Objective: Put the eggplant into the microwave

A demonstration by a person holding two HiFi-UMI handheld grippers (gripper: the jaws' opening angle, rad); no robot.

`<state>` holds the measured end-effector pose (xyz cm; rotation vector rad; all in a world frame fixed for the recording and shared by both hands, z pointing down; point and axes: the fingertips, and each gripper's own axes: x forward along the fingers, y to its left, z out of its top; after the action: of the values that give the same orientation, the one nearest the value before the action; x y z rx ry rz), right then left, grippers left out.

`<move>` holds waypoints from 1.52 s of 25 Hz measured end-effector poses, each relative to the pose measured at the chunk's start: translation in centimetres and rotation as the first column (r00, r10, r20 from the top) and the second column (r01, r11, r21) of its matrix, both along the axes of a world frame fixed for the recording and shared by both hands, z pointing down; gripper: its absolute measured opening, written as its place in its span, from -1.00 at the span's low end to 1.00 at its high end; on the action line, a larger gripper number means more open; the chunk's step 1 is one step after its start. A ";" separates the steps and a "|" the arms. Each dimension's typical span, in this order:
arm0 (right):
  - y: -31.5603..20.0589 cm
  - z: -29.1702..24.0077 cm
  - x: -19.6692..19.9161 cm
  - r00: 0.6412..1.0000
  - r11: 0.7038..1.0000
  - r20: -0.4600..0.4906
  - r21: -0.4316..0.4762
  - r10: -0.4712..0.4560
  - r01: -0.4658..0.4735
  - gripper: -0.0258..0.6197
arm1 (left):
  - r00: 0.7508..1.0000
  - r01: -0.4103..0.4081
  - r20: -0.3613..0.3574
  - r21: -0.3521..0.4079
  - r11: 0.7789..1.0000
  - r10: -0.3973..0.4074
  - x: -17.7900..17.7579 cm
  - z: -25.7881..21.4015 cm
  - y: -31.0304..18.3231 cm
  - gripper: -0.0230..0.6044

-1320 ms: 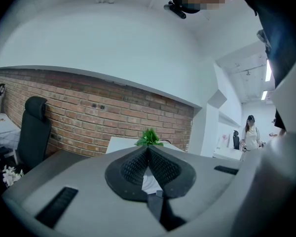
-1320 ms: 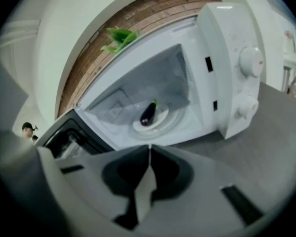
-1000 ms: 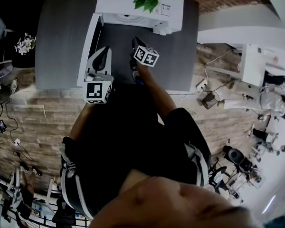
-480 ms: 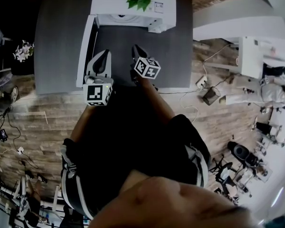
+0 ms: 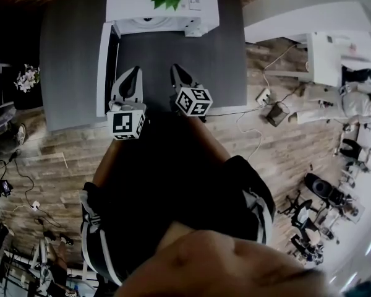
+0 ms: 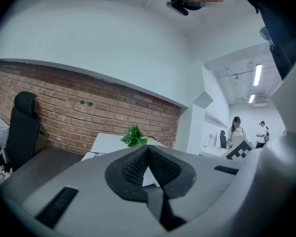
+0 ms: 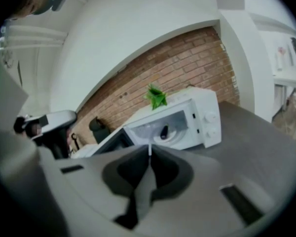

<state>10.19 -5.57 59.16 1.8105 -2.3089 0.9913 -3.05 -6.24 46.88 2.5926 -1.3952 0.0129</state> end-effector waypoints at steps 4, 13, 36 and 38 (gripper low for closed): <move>1.2 -2.3 -0.2 1.000 0.999 0.010 0.043 0.004 -0.004 -0.80 | 1.000 -0.008 0.006 -0.001 1.000 0.008 0.0 0.2 0.3 -0.81; 1.6 -5.4 -0.3 0.999 0.993 0.041 0.120 0.001 -0.006 -0.80 | 1.000 -0.004 0.022 -0.001 1.000 0.004 -0.4 0.5 -0.2 -0.81; 1.1 -5.5 -0.5 0.999 0.991 0.037 0.133 -0.015 0.010 -0.81 | 1.000 -0.001 0.023 -0.012 1.000 0.001 -0.2 0.7 -0.8 -0.81; 1.1 -5.4 -0.4 0.999 0.991 0.037 0.131 -0.015 0.010 -0.81 | 1.000 -0.002 0.022 -0.013 1.000 0.002 -0.1 0.8 -0.8 -0.81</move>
<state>9.74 -4.48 53.80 1.8352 -2.4589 0.9002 -3.18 -7.03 47.67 2.5912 -1.3950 0.0506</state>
